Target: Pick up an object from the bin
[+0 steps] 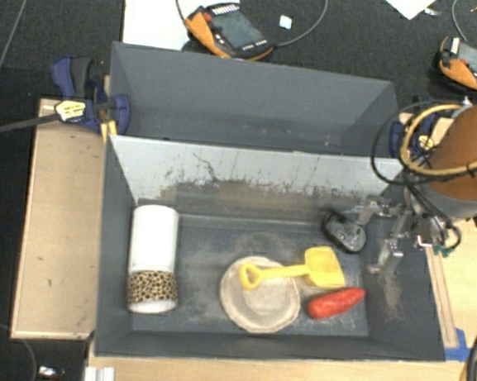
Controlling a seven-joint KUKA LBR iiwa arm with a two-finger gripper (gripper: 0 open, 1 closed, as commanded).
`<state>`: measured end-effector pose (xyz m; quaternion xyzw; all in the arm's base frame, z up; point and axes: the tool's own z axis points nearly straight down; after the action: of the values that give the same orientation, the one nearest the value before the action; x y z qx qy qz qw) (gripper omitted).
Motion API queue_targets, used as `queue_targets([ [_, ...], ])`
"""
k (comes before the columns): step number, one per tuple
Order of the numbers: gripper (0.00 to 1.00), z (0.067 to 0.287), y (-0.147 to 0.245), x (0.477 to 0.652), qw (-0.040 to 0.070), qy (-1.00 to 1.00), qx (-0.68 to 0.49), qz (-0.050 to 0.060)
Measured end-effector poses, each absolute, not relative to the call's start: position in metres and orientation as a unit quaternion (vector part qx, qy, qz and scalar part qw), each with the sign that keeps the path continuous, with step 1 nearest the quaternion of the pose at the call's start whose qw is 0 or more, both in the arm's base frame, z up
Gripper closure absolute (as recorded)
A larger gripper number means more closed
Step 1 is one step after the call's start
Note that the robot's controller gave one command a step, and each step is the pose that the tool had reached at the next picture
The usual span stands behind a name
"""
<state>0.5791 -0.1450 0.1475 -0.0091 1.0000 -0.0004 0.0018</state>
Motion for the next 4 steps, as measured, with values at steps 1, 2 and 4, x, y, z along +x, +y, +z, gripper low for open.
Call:
queue_targets([
  [1, 0.00, 0.147, -0.145, 0.579, 0.002, 1.000, -0.009, 0.000],
  [2, 0.00, 0.086, -0.121, 0.545, 0.002, 1.000, -0.028, 0.000],
  [4, 0.00, 0.073, -0.045, 0.533, 0.004, 1.000, 0.018, 0.001],
])
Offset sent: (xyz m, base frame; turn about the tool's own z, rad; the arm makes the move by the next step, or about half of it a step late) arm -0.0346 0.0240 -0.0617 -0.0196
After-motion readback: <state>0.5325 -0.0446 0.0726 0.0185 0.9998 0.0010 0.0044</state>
